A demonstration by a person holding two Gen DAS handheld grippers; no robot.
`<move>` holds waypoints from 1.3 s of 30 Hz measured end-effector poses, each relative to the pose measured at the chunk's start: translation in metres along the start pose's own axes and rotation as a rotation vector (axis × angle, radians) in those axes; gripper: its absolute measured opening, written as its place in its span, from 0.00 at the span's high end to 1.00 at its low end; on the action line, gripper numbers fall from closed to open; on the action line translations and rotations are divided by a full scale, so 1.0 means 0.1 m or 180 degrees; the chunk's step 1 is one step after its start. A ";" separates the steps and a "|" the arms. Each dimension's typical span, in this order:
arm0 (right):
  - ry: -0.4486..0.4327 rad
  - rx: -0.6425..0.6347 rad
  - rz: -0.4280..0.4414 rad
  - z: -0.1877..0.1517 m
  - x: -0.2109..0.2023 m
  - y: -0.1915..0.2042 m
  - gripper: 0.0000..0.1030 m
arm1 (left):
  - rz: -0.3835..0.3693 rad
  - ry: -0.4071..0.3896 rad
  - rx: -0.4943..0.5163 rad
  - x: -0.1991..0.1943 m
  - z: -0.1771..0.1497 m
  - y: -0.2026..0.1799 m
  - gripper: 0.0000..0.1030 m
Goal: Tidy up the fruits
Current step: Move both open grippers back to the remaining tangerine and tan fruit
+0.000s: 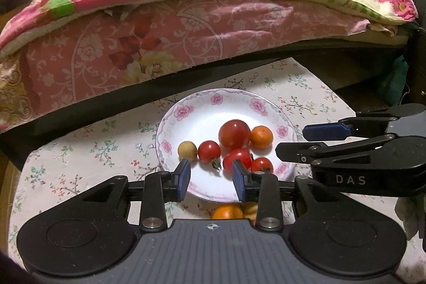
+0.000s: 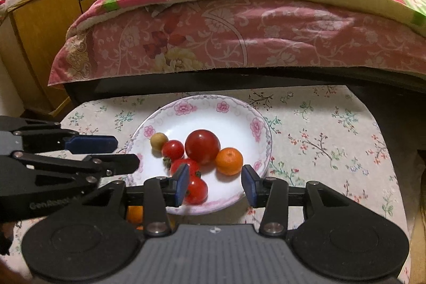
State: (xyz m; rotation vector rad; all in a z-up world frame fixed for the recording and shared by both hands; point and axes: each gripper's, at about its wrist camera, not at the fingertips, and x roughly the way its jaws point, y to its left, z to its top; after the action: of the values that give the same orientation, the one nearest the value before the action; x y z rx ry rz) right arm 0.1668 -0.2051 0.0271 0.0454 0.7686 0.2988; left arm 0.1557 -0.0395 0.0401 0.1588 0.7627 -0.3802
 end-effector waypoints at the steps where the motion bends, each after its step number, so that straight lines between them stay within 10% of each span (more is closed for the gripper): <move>1: 0.0005 0.0010 0.0003 -0.03 -0.03 0.00 0.65 | -0.0010 0.0017 0.0010 -0.03 -0.02 -0.01 0.58; 17: 0.0196 0.0023 0.0146 -0.42 -0.41 0.33 0.65 | -0.0161 0.0240 -0.0034 -0.44 -0.47 -0.08 0.54; 39: 0.0535 -0.0126 0.0334 -0.50 0.12 0.58 0.65 | -0.0201 0.0501 -0.0083 -0.32 -0.58 0.13 0.48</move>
State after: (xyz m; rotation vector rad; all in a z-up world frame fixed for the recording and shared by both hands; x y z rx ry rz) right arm 0.1255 -0.1498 -0.0082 0.0236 0.9284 0.4213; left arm 0.1026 -0.0031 0.0207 0.1414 0.9293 -0.4209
